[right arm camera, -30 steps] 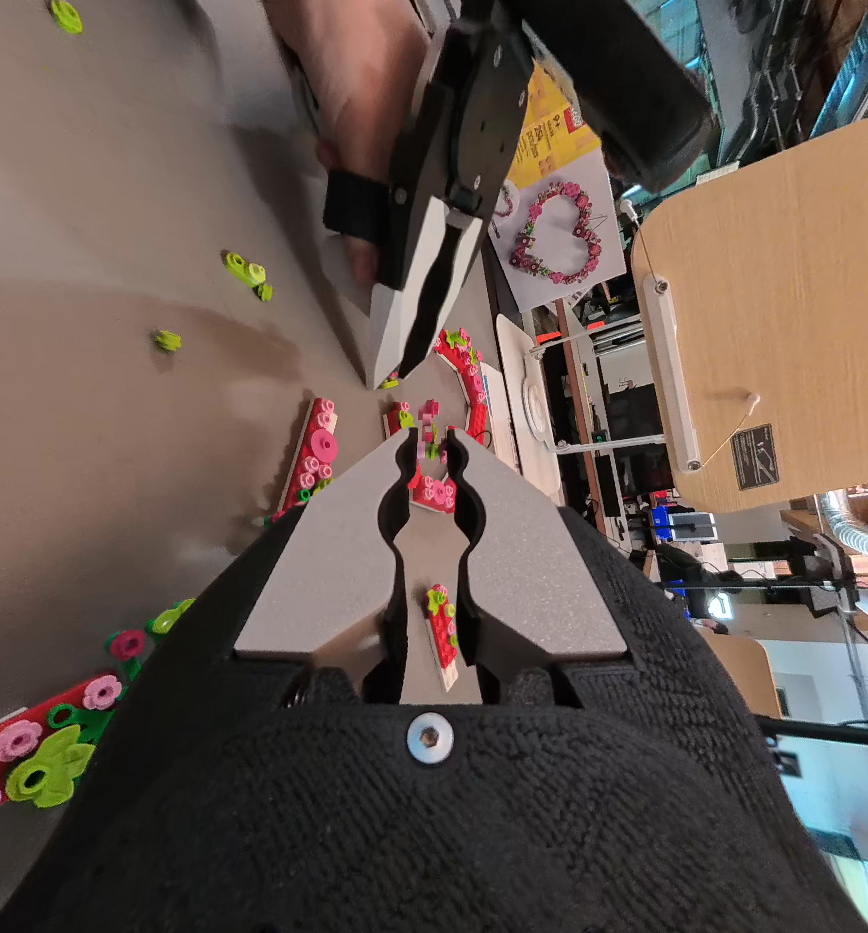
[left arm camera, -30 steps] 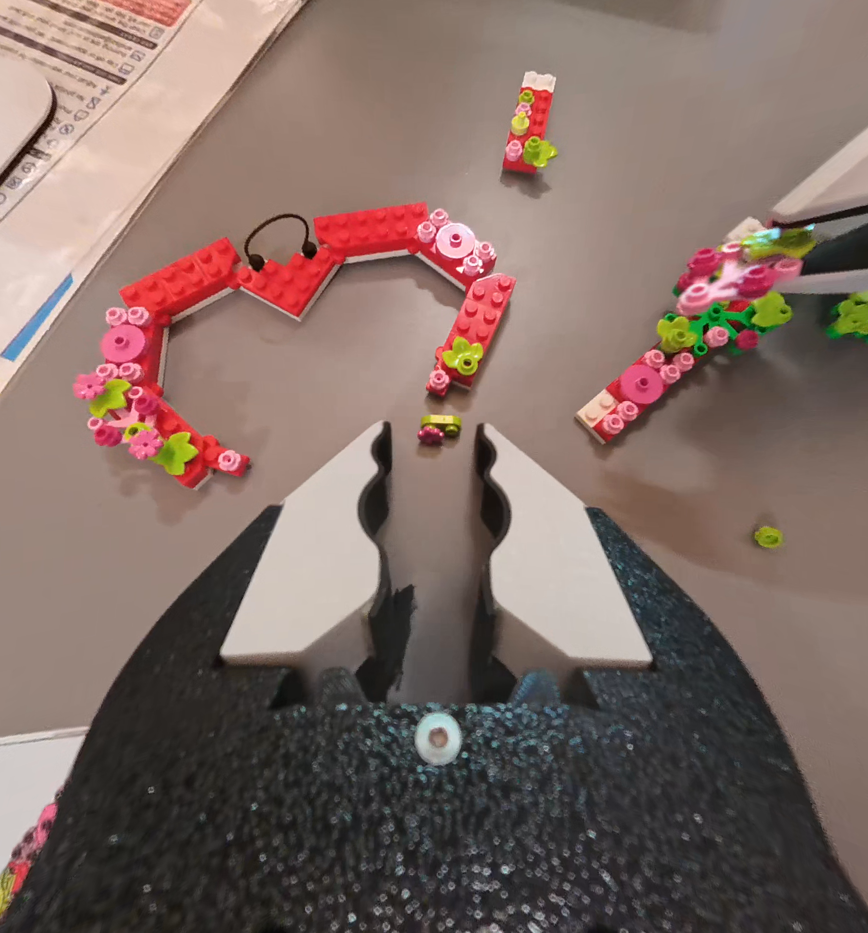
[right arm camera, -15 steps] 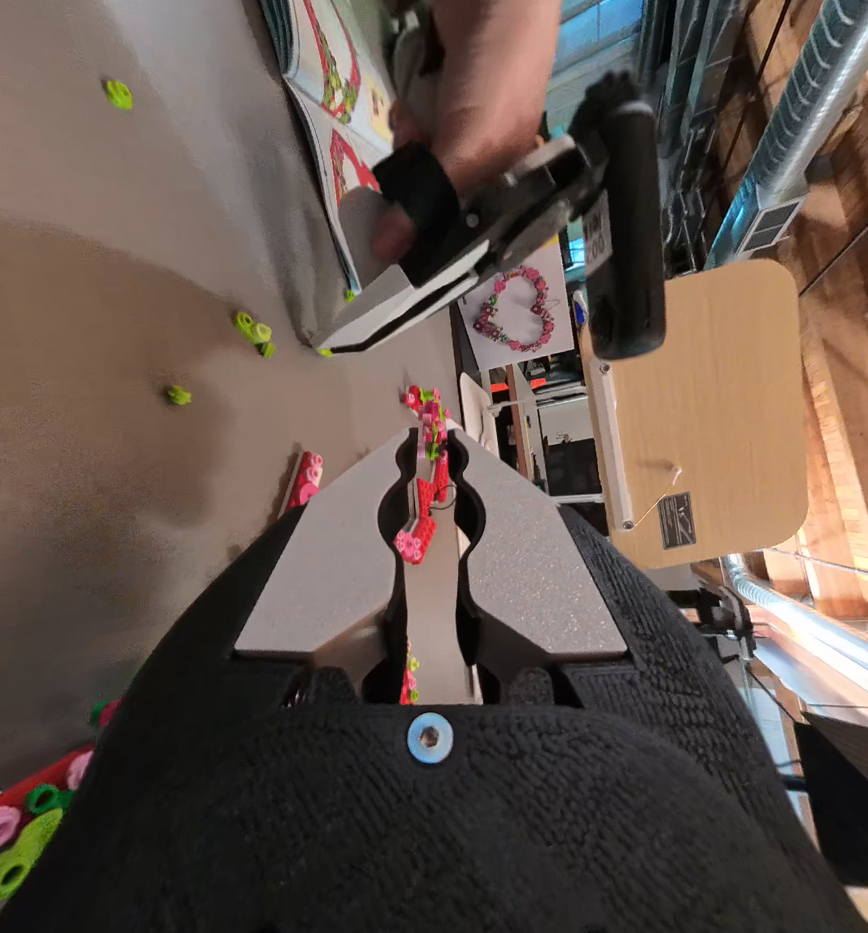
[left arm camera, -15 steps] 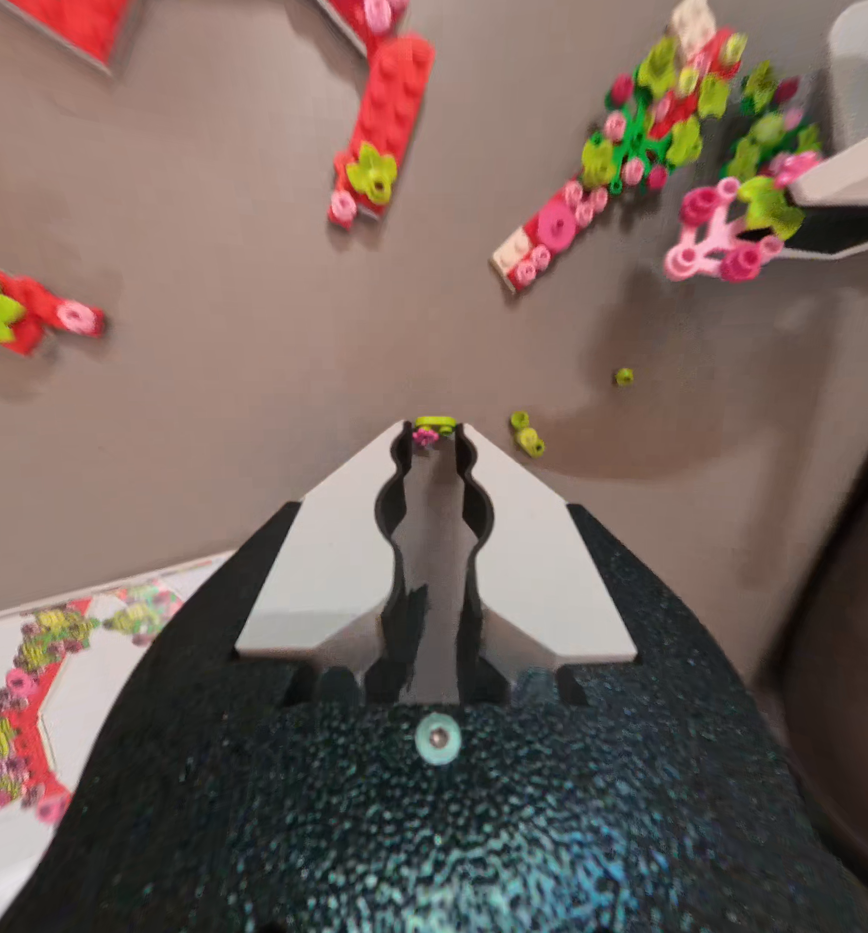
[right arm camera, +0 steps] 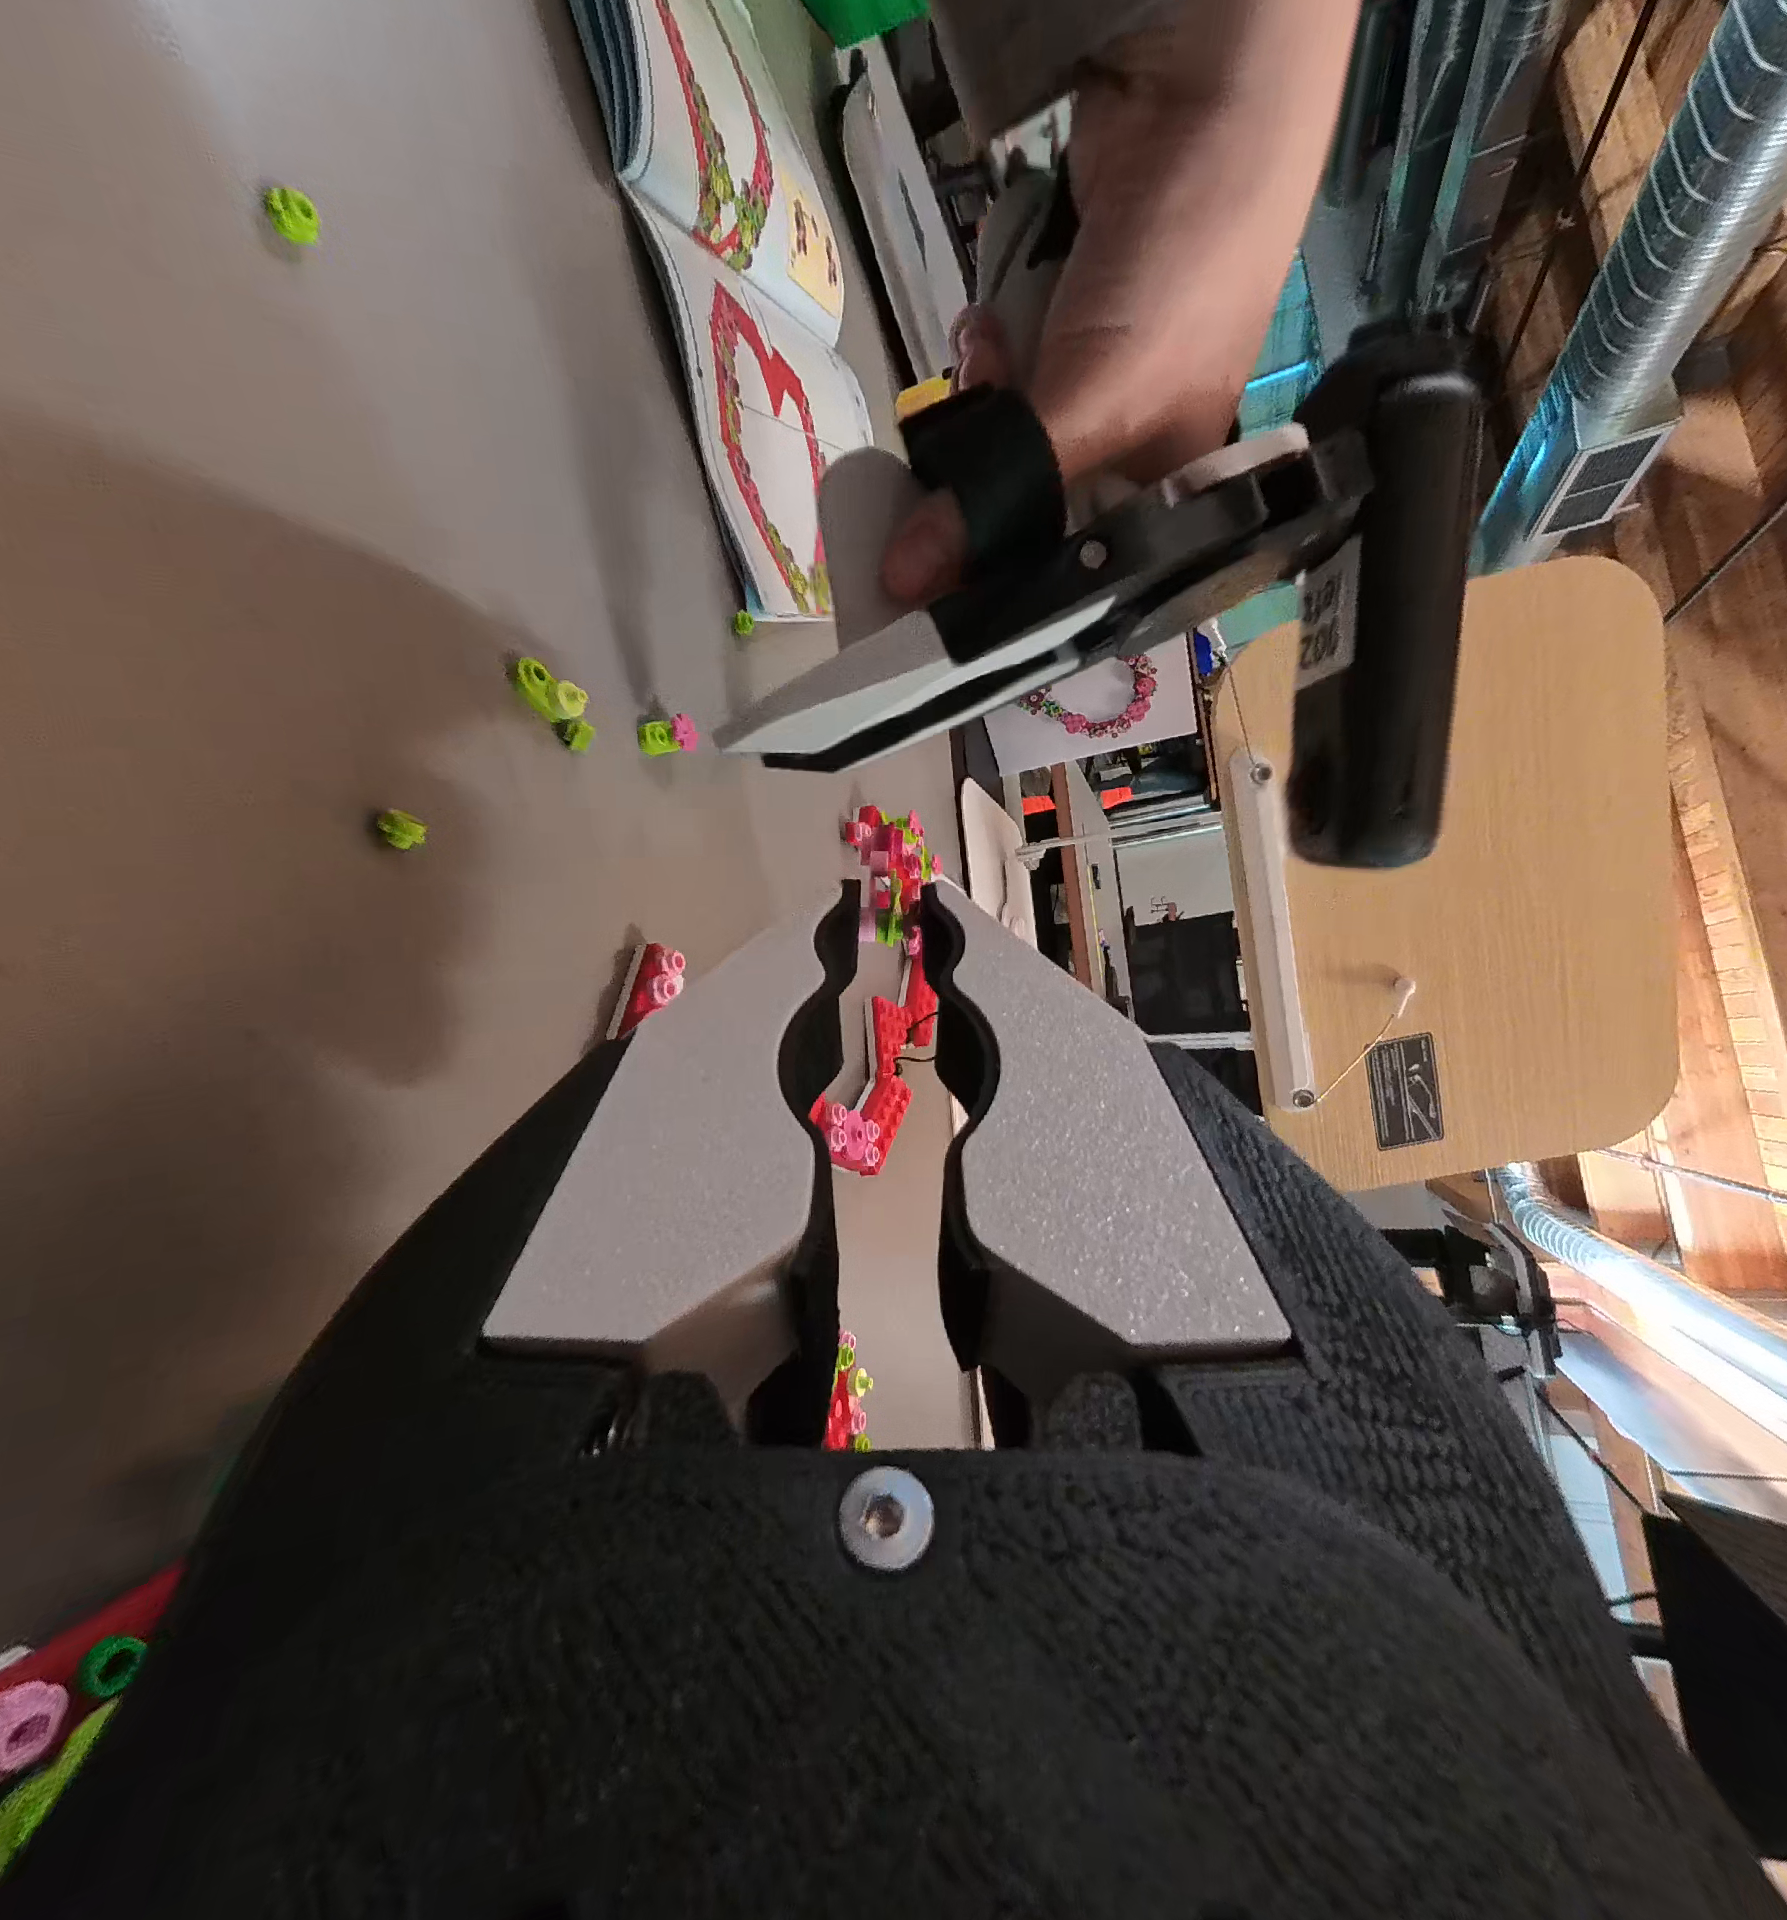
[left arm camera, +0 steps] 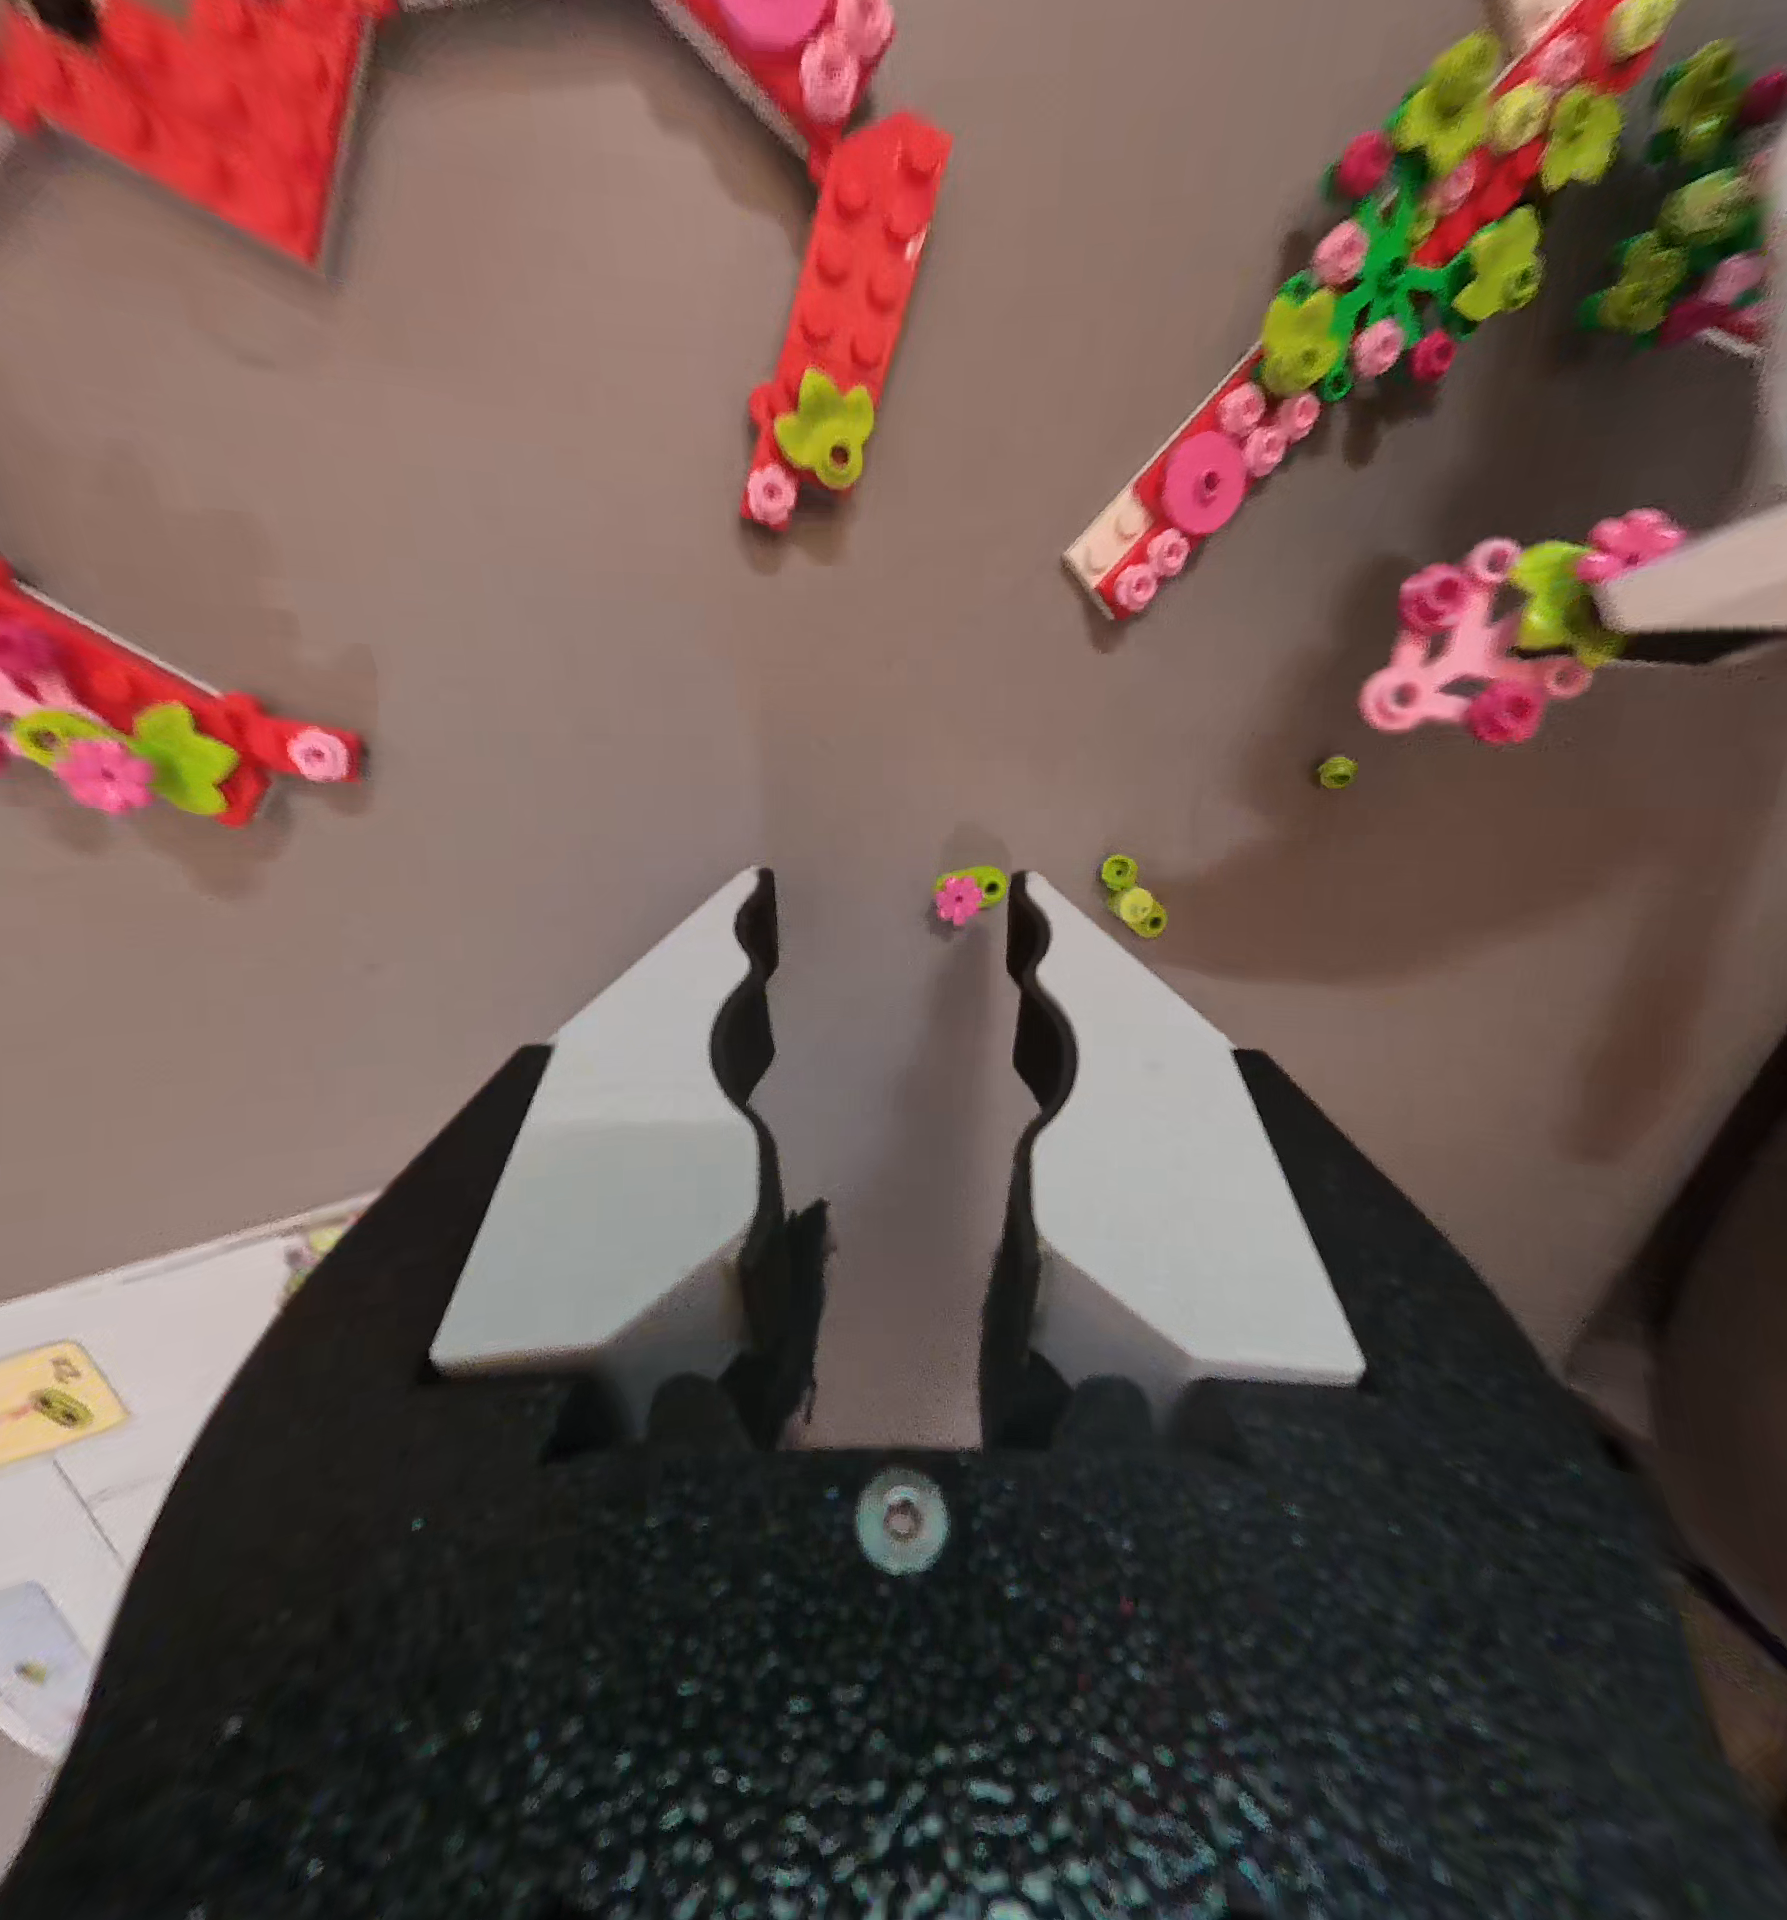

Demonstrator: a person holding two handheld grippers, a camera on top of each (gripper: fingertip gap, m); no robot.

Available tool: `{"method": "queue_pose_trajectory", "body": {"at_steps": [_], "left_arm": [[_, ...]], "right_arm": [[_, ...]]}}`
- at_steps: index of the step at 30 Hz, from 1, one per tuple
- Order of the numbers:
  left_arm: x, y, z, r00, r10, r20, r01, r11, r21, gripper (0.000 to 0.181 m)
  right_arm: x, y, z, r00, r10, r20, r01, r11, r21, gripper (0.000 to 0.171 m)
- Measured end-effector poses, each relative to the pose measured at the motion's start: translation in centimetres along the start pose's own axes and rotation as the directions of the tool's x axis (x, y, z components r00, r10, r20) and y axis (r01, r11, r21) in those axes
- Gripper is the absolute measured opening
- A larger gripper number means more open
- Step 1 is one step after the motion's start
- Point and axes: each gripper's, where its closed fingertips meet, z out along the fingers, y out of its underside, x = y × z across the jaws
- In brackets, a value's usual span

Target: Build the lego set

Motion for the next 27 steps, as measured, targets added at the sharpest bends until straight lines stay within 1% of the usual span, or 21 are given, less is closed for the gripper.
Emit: {"method": "queue_pose_trajectory", "body": {"at_steps": [1,2,3,4,5,9,13,16,18,22,27], "left_arm": [[0.0,-0.4,-0.4,0.999,0.041,0.001,-0.041,0.998,0.052,0.041],[0.2,-0.7,-0.8,0.995,0.096,-0.001,-0.095,0.990,0.102,0.041],[0.8,-0.8,-1.1,0.983,0.182,-0.011,-0.179,0.973,0.144,0.041],[1.1,-0.5,-1.3,0.963,0.269,-0.001,-0.265,0.949,0.174,0.039],[0.9,-0.2,-1.4,0.951,0.306,0.037,-0.307,0.933,0.189,0.037],[1.2,0.8,-1.0,0.939,0.340,0.043,-0.340,0.910,0.237,0.027],[1.7,1.0,-0.3,0.912,0.400,0.085,-0.407,0.869,0.280,0.035],[2.9,1.2,0.3,0.876,0.478,0.071,-0.475,0.826,0.304,0.045],[3.3,1.1,0.7,0.854,0.515,0.079,-0.511,0.798,0.320,0.047],[2.5,0.9,1.4,0.849,0.513,0.126,-0.525,0.797,0.297,0.049],[1.9,0.8,1.4,0.845,0.515,0.144,-0.533,0.790,0.303,0.045]], "right_arm": [[0.0,0.0,0.0,1.000,0.001,-0.002,-0.001,1.000,-0.001,0.010],[0.1,0.1,0.0,1.000,0.002,-0.003,-0.002,1.000,-0.002,0.010],[0.1,0.2,-0.1,1.000,0.005,-0.005,-0.005,1.000,-0.002,0.010],[0.2,0.2,-0.1,1.000,0.009,-0.006,-0.009,1.000,-0.002,0.010],[0.2,0.3,-0.1,1.000,0.011,-0.006,-0.011,1.000,-0.003,0.010],[0.1,0.4,0.0,1.000,0.013,-0.004,-0.013,1.000,-0.003,0.010],[0.0,0.2,0.0,1.000,0.013,-0.001,-0.013,1.000,0.001,0.009],[0.0,0.1,0.1,1.000,0.012,0.000,-0.012,1.000,0.004,0.009],[0.0,0.1,0.1,1.000,0.009,-0.002,-0.009,1.000,0.005,0.009],[-0.1,0.1,0.1,1.000,0.005,0.000,-0.005,1.000,0.003,0.009],[-0.2,0.1,0.2,1.000,0.001,0.007,-0.001,1.000,-0.001,0.010]]}}
